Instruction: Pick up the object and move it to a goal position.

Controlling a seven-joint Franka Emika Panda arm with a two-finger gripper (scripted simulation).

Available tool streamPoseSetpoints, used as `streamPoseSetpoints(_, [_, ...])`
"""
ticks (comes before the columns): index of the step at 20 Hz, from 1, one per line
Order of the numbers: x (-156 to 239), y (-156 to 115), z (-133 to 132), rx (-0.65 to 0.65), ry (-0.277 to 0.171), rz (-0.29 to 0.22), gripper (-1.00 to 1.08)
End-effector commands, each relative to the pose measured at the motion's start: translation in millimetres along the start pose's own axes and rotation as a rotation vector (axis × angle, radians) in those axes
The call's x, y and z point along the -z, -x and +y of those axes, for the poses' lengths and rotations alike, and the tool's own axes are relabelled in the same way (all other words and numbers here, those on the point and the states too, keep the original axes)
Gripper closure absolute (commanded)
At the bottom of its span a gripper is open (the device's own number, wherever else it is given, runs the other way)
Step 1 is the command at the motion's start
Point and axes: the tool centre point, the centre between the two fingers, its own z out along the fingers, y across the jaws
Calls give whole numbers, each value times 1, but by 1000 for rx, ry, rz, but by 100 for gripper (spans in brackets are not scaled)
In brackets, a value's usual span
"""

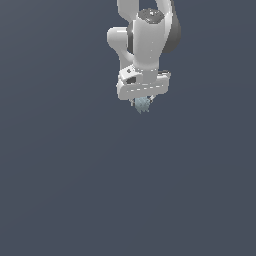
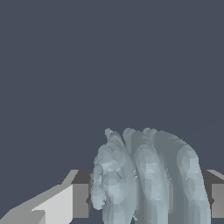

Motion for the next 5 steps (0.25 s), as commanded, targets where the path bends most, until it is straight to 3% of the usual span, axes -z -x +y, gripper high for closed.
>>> streamPoseSetpoints(1, [7,3,-4,-1,-1,-1,108])
streamPoseSetpoints(5, [11,4,-6,-1,-1,-1,108])
